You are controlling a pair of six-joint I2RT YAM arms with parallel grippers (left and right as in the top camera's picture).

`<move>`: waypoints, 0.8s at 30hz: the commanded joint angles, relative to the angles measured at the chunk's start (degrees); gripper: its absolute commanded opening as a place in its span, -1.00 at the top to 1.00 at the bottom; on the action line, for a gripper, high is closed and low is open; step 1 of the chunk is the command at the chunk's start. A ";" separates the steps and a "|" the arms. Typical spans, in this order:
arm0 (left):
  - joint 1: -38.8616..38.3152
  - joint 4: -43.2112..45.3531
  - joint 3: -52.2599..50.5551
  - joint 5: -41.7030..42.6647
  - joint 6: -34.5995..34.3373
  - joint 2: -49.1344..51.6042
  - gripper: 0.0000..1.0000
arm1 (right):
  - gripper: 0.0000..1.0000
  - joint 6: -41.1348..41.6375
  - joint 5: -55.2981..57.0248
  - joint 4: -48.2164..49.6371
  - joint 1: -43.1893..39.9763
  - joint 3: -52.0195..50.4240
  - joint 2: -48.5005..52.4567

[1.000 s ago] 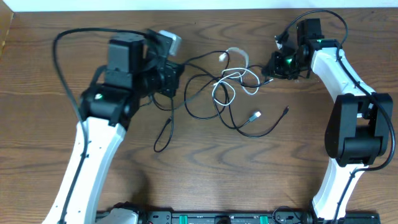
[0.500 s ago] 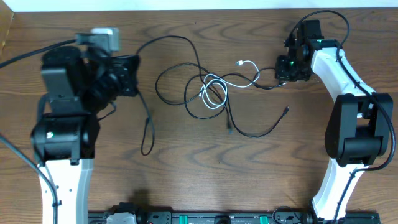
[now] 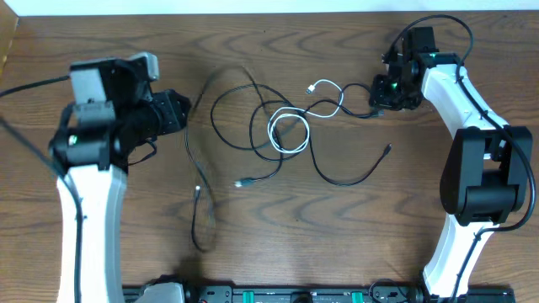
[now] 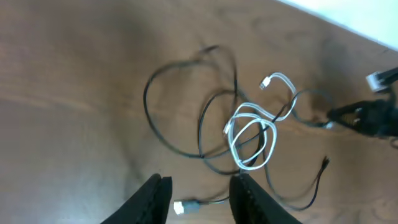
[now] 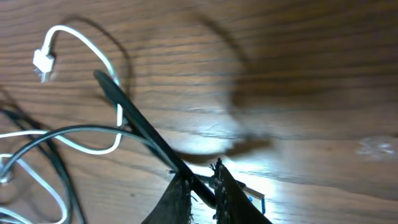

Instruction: Untangle cables

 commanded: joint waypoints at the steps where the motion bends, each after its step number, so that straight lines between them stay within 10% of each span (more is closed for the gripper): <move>1: 0.07 -1.40 -0.07 3.63 -0.13 3.39 -0.04 | 0.81 -0.26 -4.37 -0.07 0.07 0.74 -1.84; 3: -0.39 -1.73 -0.07 5.14 -0.09 5.25 -0.36 | 0.98 -0.26 -4.35 0.00 0.07 0.74 -1.84; 14: -11.50 1.01 -0.07 4.90 3.48 11.02 -0.35 | 0.98 -0.20 -15.91 -1.14 0.07 0.72 -1.84; 24: -23.30 11.02 -0.07 4.92 -9.88 17.16 -0.35 | 0.98 -0.20 -43.19 2.12 0.02 0.72 -1.84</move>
